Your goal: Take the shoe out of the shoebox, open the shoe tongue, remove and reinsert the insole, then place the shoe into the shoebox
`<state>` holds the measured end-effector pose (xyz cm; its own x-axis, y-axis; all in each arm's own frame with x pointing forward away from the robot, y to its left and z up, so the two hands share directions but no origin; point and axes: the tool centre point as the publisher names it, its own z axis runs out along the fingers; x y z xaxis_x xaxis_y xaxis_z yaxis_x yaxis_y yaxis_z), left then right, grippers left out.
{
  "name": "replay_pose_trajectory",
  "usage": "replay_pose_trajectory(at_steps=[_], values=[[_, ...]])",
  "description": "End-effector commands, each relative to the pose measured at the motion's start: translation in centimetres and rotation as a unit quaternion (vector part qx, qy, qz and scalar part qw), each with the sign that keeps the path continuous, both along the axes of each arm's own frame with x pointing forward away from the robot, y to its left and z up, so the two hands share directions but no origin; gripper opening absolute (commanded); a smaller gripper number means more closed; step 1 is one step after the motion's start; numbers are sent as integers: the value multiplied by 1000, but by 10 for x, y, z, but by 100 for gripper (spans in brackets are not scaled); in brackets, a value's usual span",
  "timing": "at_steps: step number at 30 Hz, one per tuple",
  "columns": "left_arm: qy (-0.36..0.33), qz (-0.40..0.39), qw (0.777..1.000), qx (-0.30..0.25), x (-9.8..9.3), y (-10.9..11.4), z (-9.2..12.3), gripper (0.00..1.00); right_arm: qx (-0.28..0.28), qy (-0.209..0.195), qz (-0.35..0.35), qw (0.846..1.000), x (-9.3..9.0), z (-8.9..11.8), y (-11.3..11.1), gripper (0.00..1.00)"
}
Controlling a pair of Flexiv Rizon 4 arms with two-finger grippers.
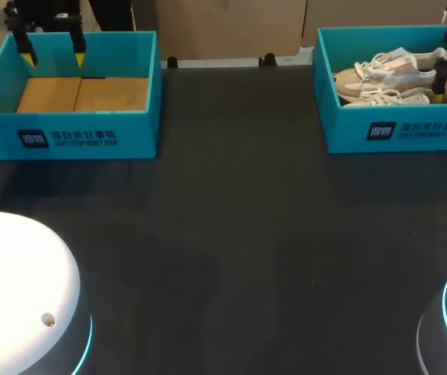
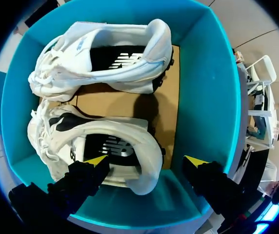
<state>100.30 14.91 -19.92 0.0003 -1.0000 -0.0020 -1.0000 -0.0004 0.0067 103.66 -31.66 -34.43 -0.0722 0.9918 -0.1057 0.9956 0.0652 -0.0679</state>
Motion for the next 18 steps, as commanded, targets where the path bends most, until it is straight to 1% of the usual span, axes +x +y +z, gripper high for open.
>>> replay_pose_trajectory(at_steps=[1, 8, 11, 12, 18], values=[[-1, 0, 1000, -1, -1, 0, -1, 100, 1, 9, -2, 1000, 8, -13, 0, 98], [-1, 0, 1000, -1, -1, 0, -1, 100, 12, 19, -8, 1000, 5, -25, 1, 96], [-1, 0, 1000, -1, -1, 0, -1, 100, 17, 22, -12, 1000, 4, -30, -1, 96], [-1, 0, 1000, -1, -1, 0, -1, 100, 18, 23, -14, 999, 4, -31, -1, 95], [-1, 0, 1000, -1, -1, 0, -1, 100, 29, 27, -25, 999, 4, -37, -3, 93]])
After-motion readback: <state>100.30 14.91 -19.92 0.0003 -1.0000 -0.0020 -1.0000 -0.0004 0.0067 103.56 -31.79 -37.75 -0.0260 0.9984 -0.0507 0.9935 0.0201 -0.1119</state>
